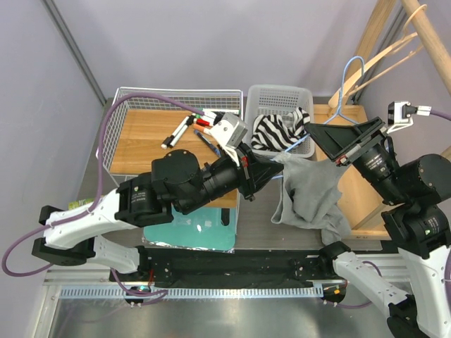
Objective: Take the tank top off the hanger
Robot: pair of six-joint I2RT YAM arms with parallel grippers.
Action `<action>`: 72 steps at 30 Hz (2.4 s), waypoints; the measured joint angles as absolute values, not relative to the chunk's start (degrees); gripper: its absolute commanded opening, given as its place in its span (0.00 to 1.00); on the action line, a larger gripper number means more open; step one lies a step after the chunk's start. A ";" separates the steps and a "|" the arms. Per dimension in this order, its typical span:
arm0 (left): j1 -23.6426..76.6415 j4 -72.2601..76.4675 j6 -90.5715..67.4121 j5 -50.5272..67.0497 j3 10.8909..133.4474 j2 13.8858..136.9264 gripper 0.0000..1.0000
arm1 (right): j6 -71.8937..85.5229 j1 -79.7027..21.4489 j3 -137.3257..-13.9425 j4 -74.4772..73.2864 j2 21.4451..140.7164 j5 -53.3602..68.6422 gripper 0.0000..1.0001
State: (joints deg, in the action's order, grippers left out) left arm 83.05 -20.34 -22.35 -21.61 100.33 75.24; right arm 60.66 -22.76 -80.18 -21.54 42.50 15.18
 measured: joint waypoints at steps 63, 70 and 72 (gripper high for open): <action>83.13 -18.87 -9.96 8.25 92.47 69.49 0.62 | 71.92 -22.76 -86.85 -10.96 38.52 23.97 0.01; 83.13 -12.25 -11.79 7.64 88.86 71.33 0.61 | 73.73 -22.76 -86.24 -9.43 38.33 24.21 0.01; 83.13 -10.68 -12.19 7.46 88.88 72.05 0.60 | 74.11 -22.76 -86.08 -9.15 38.09 24.38 0.01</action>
